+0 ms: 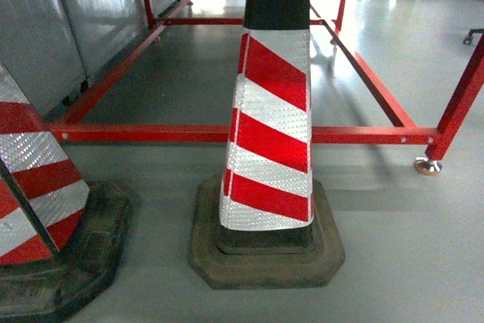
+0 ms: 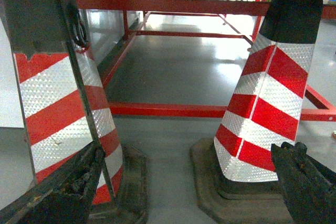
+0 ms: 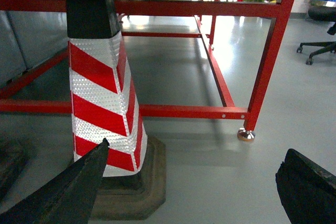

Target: Place box next to blue box on left shelf

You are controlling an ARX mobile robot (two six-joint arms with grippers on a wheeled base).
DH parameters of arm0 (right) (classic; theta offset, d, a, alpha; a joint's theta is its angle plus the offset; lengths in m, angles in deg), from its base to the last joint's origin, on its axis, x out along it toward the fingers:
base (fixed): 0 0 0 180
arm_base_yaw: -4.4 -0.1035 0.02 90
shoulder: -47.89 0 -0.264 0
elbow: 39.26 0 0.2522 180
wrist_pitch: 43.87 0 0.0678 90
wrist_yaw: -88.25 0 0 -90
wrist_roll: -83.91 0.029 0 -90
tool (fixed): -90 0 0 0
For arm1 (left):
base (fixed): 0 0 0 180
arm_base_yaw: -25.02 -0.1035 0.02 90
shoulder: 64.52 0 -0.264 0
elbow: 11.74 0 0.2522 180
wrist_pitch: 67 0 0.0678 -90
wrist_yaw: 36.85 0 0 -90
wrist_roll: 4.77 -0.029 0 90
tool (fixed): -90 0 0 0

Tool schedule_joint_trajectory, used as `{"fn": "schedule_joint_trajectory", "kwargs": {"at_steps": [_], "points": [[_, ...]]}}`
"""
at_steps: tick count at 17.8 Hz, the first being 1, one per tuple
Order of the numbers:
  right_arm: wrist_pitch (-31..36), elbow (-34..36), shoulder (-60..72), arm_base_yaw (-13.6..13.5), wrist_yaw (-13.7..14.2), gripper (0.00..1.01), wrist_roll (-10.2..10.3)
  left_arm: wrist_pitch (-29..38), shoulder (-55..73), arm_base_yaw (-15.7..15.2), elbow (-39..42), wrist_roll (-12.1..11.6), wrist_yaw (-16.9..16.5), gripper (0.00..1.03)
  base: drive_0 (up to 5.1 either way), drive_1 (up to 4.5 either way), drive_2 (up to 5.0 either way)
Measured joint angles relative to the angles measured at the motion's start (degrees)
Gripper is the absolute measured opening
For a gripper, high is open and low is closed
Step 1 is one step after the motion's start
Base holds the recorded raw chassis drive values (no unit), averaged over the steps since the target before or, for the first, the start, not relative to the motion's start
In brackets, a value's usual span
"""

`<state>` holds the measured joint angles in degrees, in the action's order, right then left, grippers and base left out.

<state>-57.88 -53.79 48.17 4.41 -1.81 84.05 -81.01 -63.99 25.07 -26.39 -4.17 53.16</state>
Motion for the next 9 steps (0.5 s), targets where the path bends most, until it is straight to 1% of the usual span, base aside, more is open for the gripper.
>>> {"fn": "schedule_joint_trajectory", "kwargs": {"at_steps": [9], "points": [[0.0, 0.0, 0.0, 0.0, 0.0, 0.98, 0.0, 0.0, 0.0, 0.0, 0.0, 0.0, 0.0, 0.98, 0.0, 0.00, 0.0]]}}
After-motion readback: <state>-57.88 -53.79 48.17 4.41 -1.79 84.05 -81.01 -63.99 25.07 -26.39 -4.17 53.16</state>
